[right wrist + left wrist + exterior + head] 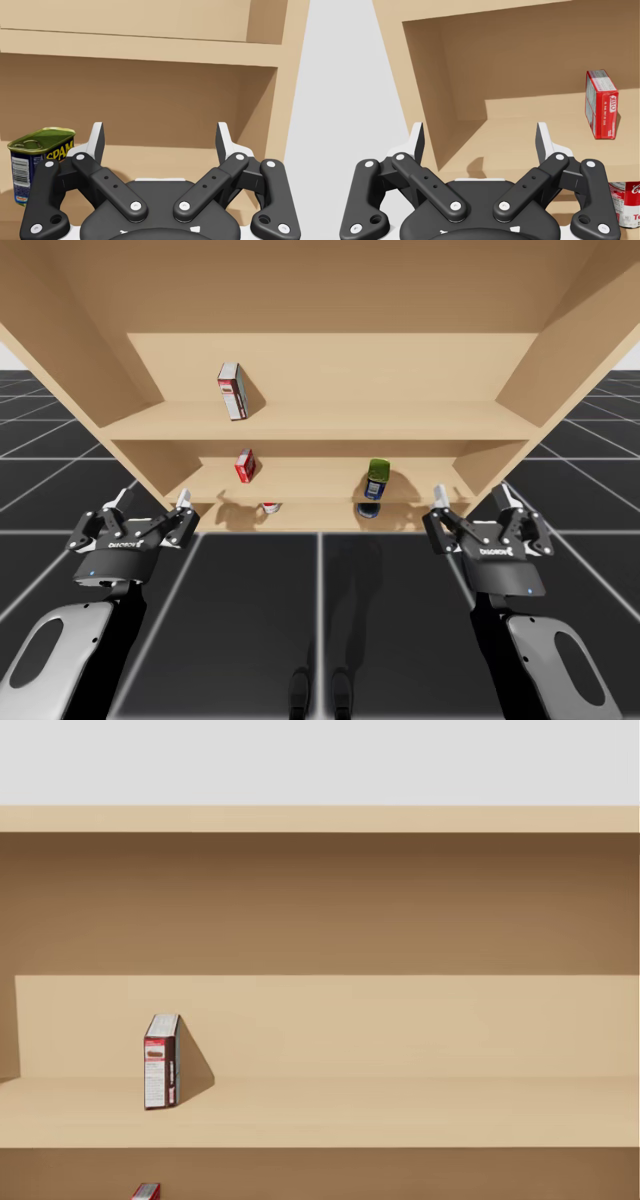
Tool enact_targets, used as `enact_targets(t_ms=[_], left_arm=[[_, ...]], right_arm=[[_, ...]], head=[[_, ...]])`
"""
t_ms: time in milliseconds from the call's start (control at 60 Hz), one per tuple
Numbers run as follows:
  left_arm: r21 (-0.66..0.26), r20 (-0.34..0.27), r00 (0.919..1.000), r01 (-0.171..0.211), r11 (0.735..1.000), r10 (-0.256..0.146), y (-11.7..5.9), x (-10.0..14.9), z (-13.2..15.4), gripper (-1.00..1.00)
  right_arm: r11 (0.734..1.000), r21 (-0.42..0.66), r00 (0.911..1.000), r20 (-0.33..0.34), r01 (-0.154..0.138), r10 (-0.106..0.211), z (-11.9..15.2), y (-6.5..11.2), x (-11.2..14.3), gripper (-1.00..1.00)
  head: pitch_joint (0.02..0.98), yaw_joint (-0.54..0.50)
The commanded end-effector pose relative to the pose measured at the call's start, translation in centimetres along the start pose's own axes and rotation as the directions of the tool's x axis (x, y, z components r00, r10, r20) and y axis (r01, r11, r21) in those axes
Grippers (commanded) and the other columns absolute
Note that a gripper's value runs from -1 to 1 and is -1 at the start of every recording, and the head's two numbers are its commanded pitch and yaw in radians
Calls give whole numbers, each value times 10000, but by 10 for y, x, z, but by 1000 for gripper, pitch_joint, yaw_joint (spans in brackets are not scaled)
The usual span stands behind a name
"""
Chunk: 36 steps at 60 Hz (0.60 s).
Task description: Look through the shelves, find the gelatin box, and take it.
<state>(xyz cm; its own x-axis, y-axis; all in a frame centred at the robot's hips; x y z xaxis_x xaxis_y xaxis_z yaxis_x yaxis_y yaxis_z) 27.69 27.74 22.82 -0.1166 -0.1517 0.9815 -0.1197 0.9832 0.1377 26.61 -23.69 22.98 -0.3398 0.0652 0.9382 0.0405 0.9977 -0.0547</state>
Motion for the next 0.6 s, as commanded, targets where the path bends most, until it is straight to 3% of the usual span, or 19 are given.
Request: enact_targets(t_ms=[17,50,100,150,417,600], left_arm=[[15,15,10000,-6,10000,6,1,0,0,-1000],[8,19,10000,-9,10000,9,1,0,0,-1000],[9,18,10000,-12,10000,12,1,0,0,-1000],[10,18,10000,-18,10000,18,1,0,0,-1000],[62,-12,10000,-73,10000,73,4,1,0,-1000],[51,-21,10000,-82,10000,82,4,2,0,-1000]], right_arm=[[9980,-365,9982,340,513,-500,3,-2,0,-1000],[9987,-216,9987,229,469,-464,3,-3,2,-1000],[9973,-131,9972,191,722,-719,3,-4,3,-1000],[9969,5,9969,80,784,-784,1,-6,5,-1000],[9977,15,9977,80,675,-675,1,-6,4,-1000],[9983,243,9986,29,523,-523,1,-4,2,-1000]], head=[[90,-3],[91,-3],[95,-2],[107,0],[282,30],[384,151]])
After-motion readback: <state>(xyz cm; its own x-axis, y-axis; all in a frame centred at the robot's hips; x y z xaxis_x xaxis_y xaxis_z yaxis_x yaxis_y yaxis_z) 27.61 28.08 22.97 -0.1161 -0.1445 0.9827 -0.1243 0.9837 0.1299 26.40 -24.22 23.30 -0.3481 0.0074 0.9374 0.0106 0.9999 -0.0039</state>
